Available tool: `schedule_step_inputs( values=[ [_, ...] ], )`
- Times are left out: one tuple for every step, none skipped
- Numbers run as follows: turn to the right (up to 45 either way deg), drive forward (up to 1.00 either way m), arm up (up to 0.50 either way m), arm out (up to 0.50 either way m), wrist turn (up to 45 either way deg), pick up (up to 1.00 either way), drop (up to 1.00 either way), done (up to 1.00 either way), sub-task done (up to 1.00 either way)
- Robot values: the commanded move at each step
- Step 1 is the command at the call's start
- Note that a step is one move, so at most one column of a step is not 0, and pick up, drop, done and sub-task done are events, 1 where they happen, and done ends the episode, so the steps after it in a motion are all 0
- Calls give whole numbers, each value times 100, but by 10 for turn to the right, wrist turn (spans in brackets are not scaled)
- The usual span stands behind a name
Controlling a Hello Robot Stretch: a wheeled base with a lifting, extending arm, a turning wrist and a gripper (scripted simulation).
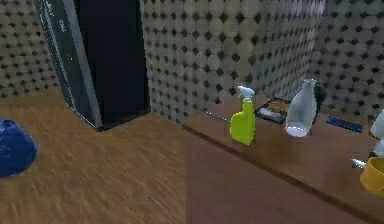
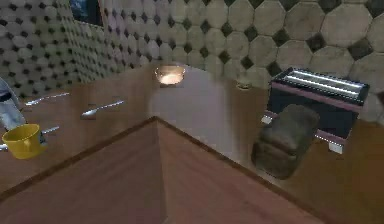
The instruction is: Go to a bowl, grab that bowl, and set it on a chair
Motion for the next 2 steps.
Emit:
schedule_step_inputs(
  values=[
    [450,0,0,0,0,0,0,0,0],
    [300,0,0,0,0,0,0,0,0]
  ],
)
